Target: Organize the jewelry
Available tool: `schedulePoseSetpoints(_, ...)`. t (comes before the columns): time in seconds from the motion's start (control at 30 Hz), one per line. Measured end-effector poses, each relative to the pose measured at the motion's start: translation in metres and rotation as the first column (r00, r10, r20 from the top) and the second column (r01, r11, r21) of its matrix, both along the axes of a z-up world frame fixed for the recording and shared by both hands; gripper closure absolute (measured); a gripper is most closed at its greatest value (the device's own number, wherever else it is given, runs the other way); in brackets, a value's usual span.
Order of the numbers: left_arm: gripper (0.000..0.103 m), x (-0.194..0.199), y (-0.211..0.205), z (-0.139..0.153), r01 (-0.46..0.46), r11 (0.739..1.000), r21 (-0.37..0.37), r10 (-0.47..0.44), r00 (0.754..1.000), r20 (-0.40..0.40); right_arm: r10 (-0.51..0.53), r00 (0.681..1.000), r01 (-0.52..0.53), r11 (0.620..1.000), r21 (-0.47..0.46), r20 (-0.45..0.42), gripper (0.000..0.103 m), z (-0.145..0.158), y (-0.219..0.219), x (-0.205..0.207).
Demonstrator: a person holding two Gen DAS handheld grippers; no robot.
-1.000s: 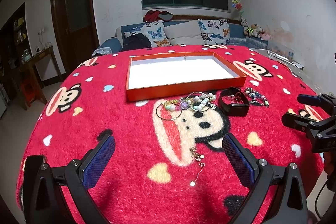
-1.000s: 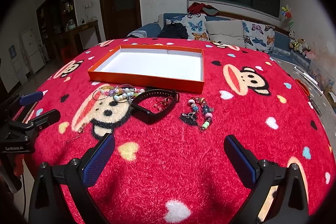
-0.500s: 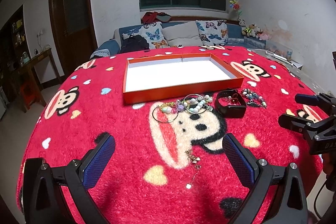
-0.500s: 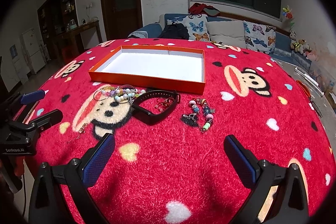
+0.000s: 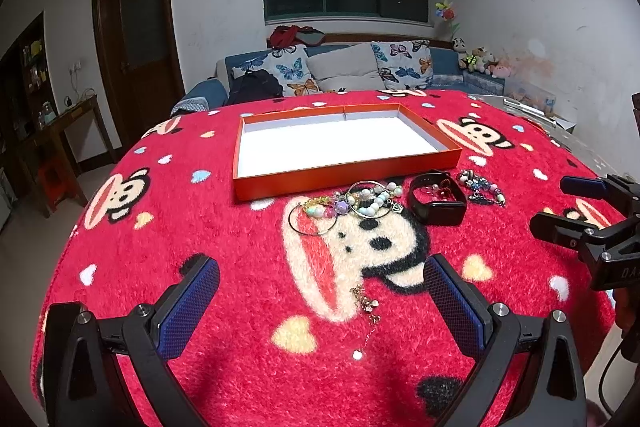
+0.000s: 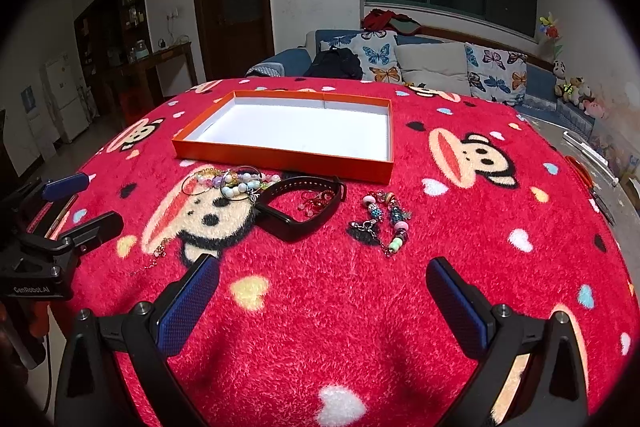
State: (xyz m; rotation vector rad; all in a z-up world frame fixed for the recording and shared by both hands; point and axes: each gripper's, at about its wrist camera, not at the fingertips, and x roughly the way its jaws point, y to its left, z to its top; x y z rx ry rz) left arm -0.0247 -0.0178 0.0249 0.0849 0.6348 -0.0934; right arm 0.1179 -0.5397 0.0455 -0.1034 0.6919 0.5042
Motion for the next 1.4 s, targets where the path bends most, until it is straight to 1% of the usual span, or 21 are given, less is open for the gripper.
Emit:
schedulePoseSetpoints(0.47,0.0,0.0,0.007,-0.001,-0.009,1.0,-0.028,0.01,1.0,0.012,0.012,1.0,-0.012,1.0,0.001,0.019,0.0,0.003,0.002,-0.003)
schedulePoseSetpoints(0.87,0.0,0.003,0.006,-0.006,-0.003,1.0,-0.029,0.003,1.0,0.013,0.018,1.0,-0.018,1.0,0.004,0.004,0.0,-0.001,0.003,-0.002)
schedulePoseSetpoints(1.07,0.0,0.006,0.004,-0.012,0.021,0.999,-0.045,-0.021,1.0,-0.007,0.022,1.0,-0.022,1.0,0.008,-0.005,0.0,-0.005,0.004,0.0)
schedulePoseSetpoints(1.17,0.003,0.008,0.001,-0.016,0.039,0.998,-0.048,-0.04,0.999,-0.022,0.024,1.0,-0.024,1.0,0.014,-0.013,0.0,-0.006,0.003,0.002)
schedulePoseSetpoints(1.2,0.006,0.009,0.0,-0.018,0.048,0.998,-0.05,-0.05,0.998,-0.029,0.024,1.0,-0.024,1.0,0.015,-0.015,0.0,-0.007,0.003,0.002)
schedulePoseSetpoints(1.3,0.014,0.012,-0.003,-0.024,0.07,0.996,-0.051,-0.073,0.995,-0.065,0.031,0.999,-0.03,0.999,0.02,-0.025,0.0,-0.009,0.003,0.004)
schedulePoseSetpoints(1.4,0.018,0.018,-0.003,-0.031,0.086,0.993,-0.075,-0.094,0.99,-0.109,0.039,0.999,-0.038,0.999,0.021,-0.038,0.0,-0.012,0.004,0.005)
